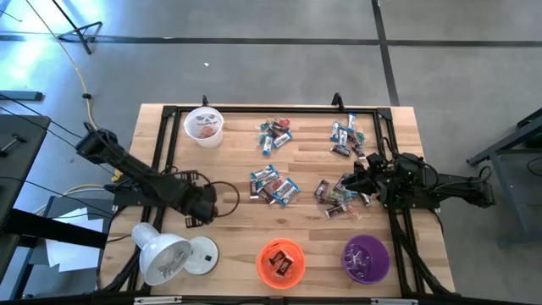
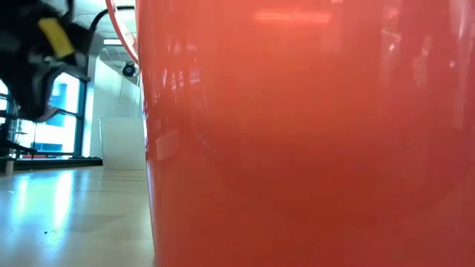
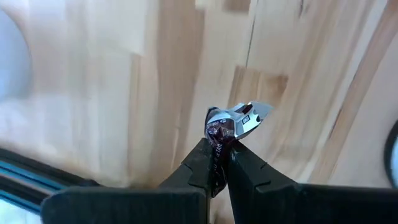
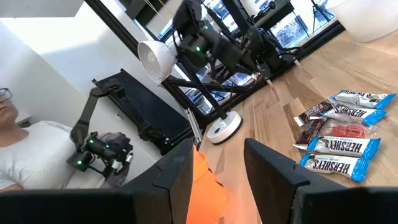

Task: Organize candy in baskets
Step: Put the brown chocolate into the orange bucket

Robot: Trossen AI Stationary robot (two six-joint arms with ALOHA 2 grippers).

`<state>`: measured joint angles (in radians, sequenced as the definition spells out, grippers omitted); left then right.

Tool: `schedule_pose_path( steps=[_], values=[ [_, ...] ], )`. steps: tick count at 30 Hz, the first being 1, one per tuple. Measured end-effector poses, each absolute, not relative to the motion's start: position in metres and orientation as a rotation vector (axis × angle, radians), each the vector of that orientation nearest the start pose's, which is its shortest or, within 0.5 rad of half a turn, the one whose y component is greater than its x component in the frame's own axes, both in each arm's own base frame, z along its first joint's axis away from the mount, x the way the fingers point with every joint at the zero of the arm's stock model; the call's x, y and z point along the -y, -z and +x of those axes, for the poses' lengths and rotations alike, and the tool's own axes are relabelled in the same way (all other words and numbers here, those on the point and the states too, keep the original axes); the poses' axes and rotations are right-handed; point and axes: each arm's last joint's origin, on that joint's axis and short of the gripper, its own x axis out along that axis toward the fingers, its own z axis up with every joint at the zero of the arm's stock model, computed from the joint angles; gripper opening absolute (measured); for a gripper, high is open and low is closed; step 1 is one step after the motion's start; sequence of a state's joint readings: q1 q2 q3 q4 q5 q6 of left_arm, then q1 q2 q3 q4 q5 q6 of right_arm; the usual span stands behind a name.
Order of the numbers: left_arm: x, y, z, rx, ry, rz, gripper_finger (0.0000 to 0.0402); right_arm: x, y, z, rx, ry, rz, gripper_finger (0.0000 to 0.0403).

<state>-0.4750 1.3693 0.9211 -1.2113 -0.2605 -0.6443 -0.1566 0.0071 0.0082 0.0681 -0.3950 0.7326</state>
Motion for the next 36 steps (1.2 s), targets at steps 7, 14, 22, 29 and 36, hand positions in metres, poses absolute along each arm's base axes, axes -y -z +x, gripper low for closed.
schedule_pose_path(
  steps=[7, 14, 22, 29, 36],
  values=[
    [0.083, -0.245, 0.215, -1.334, -0.274, -0.040, 0.0016, 0.004, -0.172, 0.096, -0.023, -0.252, 0.710, 0.0138],
    [0.081, -0.278, 0.257, -0.977, -0.178, -0.285, 0.0016, 0.004, -0.172, 0.096, -0.023, -0.252, 0.710, 0.0138],
    [0.086, -0.278, 0.301, -0.765, -0.001, -0.510, 0.0016, 0.004, -0.172, 0.096, -0.023, -0.251, 0.710, 0.0138],
    [0.105, -0.253, 0.326, -0.795, 0.091, -0.648, 0.0024, 0.004, -0.172, 0.096, -0.023, -0.252, 0.710, 0.0138],
    [0.132, -0.265, 0.343, -0.781, 0.147, -0.643, 0.0034, 0.004, -0.172, 0.096, -0.023, -0.252, 0.710, 0.0138]
  ],
)
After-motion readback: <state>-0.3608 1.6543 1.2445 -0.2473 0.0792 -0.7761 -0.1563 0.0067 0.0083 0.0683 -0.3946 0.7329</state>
